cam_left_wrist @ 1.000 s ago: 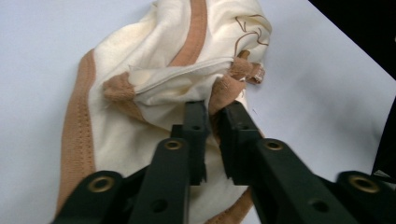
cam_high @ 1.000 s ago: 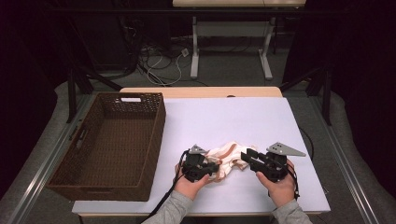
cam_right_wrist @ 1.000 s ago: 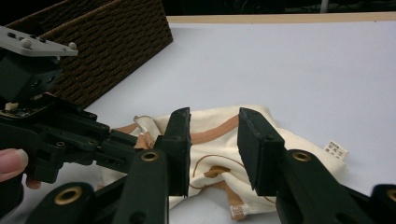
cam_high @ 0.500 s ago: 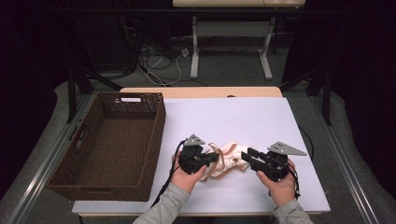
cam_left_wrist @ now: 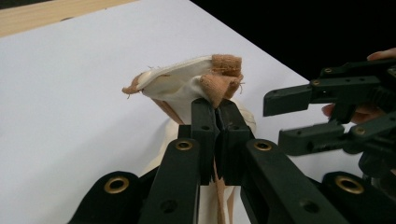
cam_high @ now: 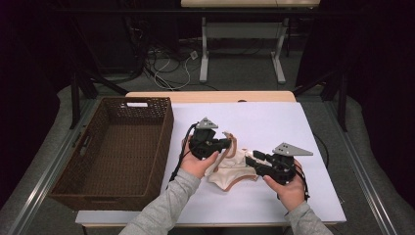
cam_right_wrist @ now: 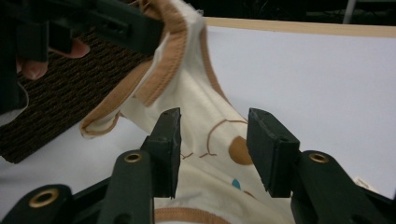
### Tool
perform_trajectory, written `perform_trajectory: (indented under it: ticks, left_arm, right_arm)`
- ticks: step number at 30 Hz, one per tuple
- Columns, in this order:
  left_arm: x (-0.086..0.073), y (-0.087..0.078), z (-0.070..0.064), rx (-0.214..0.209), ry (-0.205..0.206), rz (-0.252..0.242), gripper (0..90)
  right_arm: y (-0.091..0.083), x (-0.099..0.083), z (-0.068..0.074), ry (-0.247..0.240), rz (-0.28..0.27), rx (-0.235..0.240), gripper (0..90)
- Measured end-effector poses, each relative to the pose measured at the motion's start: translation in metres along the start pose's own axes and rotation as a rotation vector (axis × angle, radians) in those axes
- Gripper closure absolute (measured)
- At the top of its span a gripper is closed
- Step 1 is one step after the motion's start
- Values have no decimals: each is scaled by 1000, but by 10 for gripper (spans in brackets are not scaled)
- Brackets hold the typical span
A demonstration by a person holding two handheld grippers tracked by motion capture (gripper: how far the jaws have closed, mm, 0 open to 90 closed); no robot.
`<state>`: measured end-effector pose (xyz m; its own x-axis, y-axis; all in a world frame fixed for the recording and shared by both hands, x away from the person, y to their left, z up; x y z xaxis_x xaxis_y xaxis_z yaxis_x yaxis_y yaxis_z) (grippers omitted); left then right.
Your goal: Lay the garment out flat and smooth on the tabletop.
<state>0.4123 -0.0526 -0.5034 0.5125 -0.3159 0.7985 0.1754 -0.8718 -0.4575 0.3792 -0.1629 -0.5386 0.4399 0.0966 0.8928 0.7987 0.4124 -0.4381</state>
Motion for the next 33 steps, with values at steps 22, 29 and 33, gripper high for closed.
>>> perform_trajectory:
  ticks: [22, 29, 33]
  left_arm:
    - [23, 9, 29, -23, -59, -17, 875]
    - [33, 6, 40, 11, -62, -28, 874]
    - [40, 0, 47, 44, -50, -63, 852]
  right_arm:
    - [59, 12, 8, -181, 78, 33, 668]
    - [69, 24, 8, -191, 120, 39, 886]
    - [74, 41, 2, -156, 118, 37, 891]
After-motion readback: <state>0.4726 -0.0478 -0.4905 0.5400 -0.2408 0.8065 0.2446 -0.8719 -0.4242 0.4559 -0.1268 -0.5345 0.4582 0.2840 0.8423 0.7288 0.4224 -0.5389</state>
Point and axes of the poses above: each handheld gripper's, and its own axes: y roughly forward along the jaws, x roughly out of its top, z roughly to its left, the point moved 10 cm from there along y, roughly forward along the jaws, and after that the axes turned 15 degrees about -x, right-handed, at the moved point
